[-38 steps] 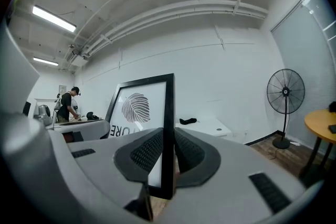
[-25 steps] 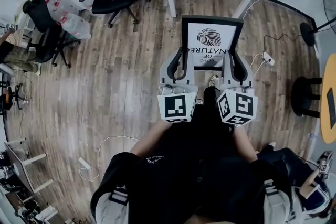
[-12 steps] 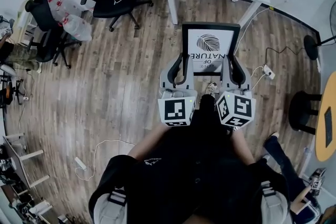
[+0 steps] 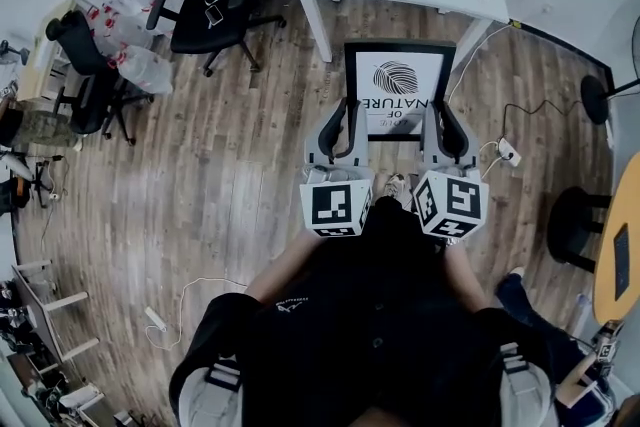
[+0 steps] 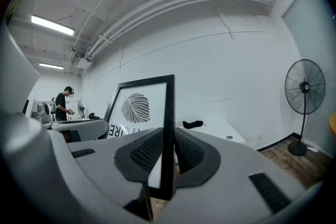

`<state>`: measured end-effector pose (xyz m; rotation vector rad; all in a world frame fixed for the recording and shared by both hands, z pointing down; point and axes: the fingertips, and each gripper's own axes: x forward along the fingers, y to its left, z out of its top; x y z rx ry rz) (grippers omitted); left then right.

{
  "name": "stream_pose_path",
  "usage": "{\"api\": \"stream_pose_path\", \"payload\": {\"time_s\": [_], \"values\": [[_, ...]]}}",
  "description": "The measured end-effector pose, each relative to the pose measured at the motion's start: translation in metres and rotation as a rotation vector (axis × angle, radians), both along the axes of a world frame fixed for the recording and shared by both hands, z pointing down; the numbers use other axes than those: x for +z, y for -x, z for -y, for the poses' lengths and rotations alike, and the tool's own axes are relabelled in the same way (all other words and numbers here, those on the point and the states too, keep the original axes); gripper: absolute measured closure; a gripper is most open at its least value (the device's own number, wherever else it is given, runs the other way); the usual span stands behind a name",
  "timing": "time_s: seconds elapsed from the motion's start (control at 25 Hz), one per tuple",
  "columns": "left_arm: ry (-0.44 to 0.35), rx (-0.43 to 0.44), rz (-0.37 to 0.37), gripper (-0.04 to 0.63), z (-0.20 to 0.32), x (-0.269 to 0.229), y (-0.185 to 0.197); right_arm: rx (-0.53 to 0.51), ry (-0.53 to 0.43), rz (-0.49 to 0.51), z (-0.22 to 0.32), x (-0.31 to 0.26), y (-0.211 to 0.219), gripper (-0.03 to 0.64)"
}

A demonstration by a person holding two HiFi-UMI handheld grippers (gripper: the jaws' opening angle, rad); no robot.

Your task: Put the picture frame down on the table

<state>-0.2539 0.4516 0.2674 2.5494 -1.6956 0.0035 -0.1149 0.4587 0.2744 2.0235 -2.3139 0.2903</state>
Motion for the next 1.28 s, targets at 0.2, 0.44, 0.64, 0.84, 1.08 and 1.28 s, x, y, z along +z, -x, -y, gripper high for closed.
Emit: {"api": "stream_pose_path", "payload": {"time_s": [0.2, 0.44, 0.64, 0.84, 1.08, 1.28], "values": [[-0.015, 0.005, -0.003, 0.524, 0.042, -0.006, -0.043, -0.002, -0.012, -0.001, 0.041, -0.005, -0.043, 0.552], [-0.025, 0.023, -0.003, 0.523, 0.073, -0.010, -0.092, 0.014, -0.011, 0.012, 0.071, -0.007, -0.092, 0.552], [-0.018, 0.027, -0.006, 0.525, 0.094, -0.009, -0.126, 0.016, -0.007, 0.006, 0.090, -0.009, -0.126, 0.552], [-0.017, 0.021, -0.016, 0.524, 0.111, -0.012, -0.147, 0.012, 0.000, 0.011, 0.107, -0.007, -0.147, 0.552], [-0.010, 0.030, -0.014, 0.523, 0.125, -0.008, -0.163, 0.022, 0.001, 0.008, 0.118, -0.005, -0.162, 0.552], [-0.009, 0.065, -0.007, 0.523, 0.132, 0.003, -0.169, 0.057, 0.005, 0.017, 0.123, 0.006, -0.168, 0.552]]}}
